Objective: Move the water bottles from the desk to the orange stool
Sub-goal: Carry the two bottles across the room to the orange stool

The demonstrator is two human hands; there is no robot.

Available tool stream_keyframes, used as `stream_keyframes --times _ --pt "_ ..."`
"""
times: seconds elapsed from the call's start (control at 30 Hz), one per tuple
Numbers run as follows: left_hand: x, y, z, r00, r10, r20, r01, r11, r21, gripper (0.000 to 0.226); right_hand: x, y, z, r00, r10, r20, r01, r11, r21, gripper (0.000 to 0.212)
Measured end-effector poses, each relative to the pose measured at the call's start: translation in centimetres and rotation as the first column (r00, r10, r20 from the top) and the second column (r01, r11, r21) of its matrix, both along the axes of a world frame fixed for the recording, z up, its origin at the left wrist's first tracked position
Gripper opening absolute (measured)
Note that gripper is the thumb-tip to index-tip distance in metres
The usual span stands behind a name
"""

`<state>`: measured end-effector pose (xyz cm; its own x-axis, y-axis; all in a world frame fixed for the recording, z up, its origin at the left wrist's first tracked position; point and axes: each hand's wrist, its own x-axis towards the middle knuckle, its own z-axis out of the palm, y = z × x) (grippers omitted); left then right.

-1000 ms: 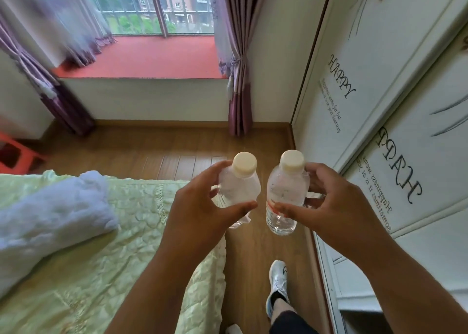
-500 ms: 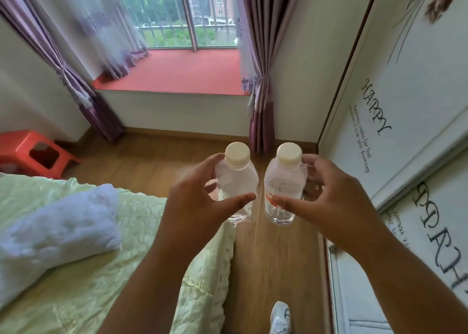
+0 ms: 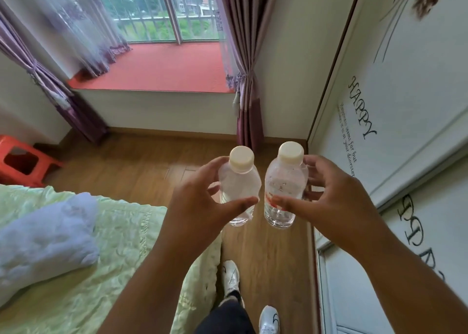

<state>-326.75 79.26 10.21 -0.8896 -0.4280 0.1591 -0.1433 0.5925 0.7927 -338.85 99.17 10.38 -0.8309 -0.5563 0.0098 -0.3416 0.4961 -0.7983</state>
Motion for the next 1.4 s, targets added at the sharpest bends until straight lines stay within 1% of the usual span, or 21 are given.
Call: stream_keyframes --times 0.1,0.37,0.47,0.53,0.63,0.73,0.8,0.97,1.07,1.2,1.4 --pt "-2.2 -0.2 0.2 1.000 -0.013 0.001 0.013 1.000 0.001 0.081 -1.3 0.1 0.0 1.000 -0.027 -0.010 0.028 0.999 0.019 0.077" --pt "-7.8 -3.5 -0.3 0.998 -0.064 -0.005 0.064 0.998 0.007 0.086 -5.7 -2.1 0.3 0.994 -0.099 -0.050 0.101 0.994 0.040 0.081" --pt "-10.1 -5.8 -0.1 0.997 -0.076 -0.015 0.076 0.997 0.011 0.090 -7.4 -4.5 0.8 0.993 -0.107 -0.054 0.110 0.992 0.063 0.075" --pt "-11.5 -7.6 -0.3 0.996 -0.084 -0.016 0.084 0.996 0.028 0.086 -8.9 -6.3 1.0 0.992 -0.110 -0.056 0.114 0.991 0.073 0.075" --pt "-13.4 -10.6 -0.6 0.996 -0.085 -0.009 0.085 0.996 0.036 0.081 -10.8 -9.5 1.4 0.990 -0.120 -0.078 0.126 0.990 0.069 0.078" --pt "-15.2 -13.7 -0.9 0.996 -0.084 -0.018 0.084 0.995 0.054 0.081 -12.3 -12.6 1.5 0.985 -0.136 -0.102 0.142 0.988 0.056 0.082" --pt "-16.2 -15.5 -1.0 0.995 -0.096 -0.019 0.097 0.994 0.053 0.081 -13.3 -14.5 1.5 0.983 -0.144 -0.118 0.151 0.987 0.054 0.080" --pt "-18.4 -19.5 -1.5 0.993 -0.112 -0.036 0.114 0.990 0.086 0.083 -14.8 -18.0 1.2 0.979 -0.163 -0.121 0.171 0.984 0.053 0.085" --pt "-19.3 -21.4 -1.4 0.993 -0.107 -0.045 0.111 0.988 0.111 0.083 -15.8 -19.5 1.4 0.982 -0.167 -0.091 0.172 0.983 0.058 0.082" --pt "-20.9 -23.8 -1.3 0.996 -0.079 -0.047 0.085 0.986 0.143 0.081 -18.0 -21.6 1.5 0.981 -0.161 -0.108 0.169 0.983 0.069 0.082" --pt "-23.3 -26.5 -1.6 0.999 -0.027 -0.045 0.033 0.989 0.146 0.076 -21.9 -24.7 1.1 0.989 -0.120 -0.090 0.126 0.990 0.062 0.083"
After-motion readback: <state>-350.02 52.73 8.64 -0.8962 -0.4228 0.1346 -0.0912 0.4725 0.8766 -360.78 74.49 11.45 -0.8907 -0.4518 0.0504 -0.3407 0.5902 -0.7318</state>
